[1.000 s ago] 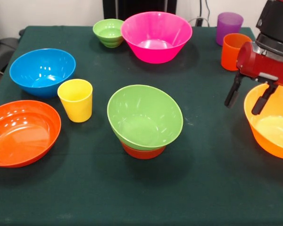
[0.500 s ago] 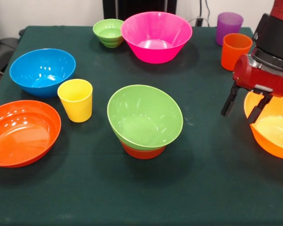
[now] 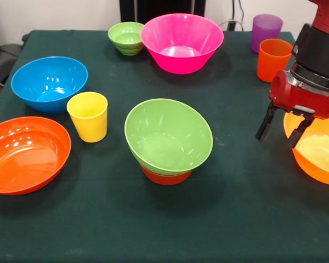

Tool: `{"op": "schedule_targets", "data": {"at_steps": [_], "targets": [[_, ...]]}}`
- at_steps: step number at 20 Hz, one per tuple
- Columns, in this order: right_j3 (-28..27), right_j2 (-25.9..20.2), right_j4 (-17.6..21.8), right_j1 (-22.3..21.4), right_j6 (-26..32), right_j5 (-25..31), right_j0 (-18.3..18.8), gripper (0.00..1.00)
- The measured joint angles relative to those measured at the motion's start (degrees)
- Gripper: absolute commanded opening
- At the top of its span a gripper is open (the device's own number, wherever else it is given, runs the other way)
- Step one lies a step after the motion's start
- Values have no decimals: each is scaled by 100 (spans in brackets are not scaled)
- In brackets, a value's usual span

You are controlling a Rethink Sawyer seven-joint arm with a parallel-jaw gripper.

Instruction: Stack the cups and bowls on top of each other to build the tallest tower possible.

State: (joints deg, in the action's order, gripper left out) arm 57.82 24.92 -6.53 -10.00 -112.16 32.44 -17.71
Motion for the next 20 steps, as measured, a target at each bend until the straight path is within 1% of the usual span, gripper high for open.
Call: {"op": "schedule_targets", "data": {"at_steps": [7, 9, 12, 18, 20], "targets": [[6, -2, 0, -5, 0, 1, 1, 100], [66, -2, 1, -73, 0, 0, 1, 100], [151, -2, 1, -192, 0, 0, 1, 100], [279, 2, 1, -645, 0, 1, 11, 100], [279, 1, 0, -698, 0, 0, 13, 100]]}}
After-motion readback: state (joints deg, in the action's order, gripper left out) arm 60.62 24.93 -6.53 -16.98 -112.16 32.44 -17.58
